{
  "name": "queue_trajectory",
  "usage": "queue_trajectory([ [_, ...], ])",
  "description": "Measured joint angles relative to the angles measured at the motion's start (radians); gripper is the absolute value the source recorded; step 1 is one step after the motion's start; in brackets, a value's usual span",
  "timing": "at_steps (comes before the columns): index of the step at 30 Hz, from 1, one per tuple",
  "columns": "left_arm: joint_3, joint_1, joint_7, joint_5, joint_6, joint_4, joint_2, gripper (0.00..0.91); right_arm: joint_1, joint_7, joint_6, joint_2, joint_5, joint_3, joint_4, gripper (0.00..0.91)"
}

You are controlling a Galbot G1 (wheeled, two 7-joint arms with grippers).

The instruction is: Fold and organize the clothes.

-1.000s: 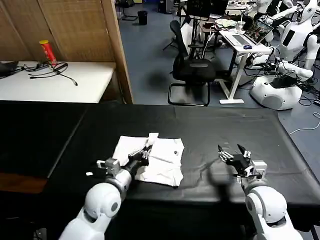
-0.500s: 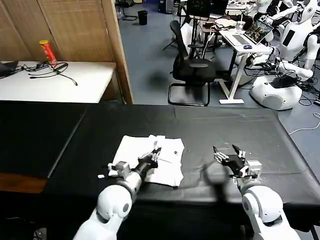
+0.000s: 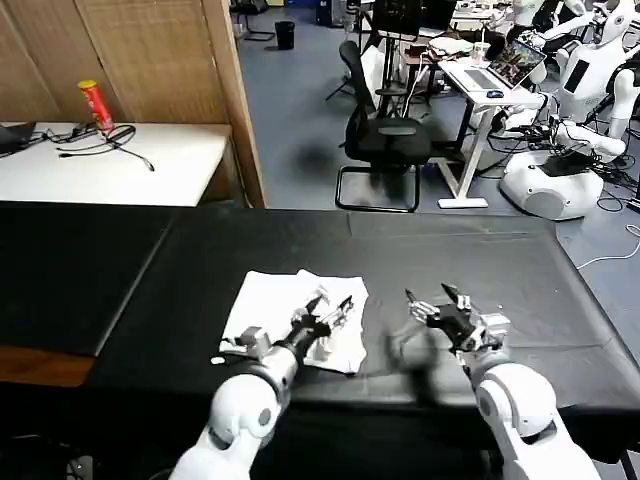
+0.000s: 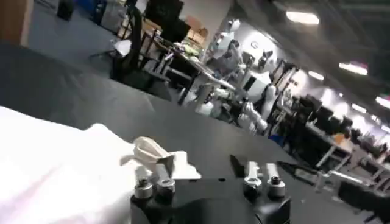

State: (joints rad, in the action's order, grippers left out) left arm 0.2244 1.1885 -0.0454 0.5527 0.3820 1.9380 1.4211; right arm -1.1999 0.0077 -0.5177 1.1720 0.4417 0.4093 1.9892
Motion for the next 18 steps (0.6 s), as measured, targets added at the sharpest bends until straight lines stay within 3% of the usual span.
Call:
queue_trajectory([
  [9,0.144,0.032,-0.007,-0.050,-0.018,0.065,-0.171,0.878,0.133,-0.006,0.000,0.039,-0.064,-0.216,-0.083,0.878],
  [18,0.197,0.087,-0.005,-0.121,-0.034,0.066,-0.192,0.878,0.269,0.026,-0.028,0.110,-0.128,-0.341,-0.226,0.878],
])
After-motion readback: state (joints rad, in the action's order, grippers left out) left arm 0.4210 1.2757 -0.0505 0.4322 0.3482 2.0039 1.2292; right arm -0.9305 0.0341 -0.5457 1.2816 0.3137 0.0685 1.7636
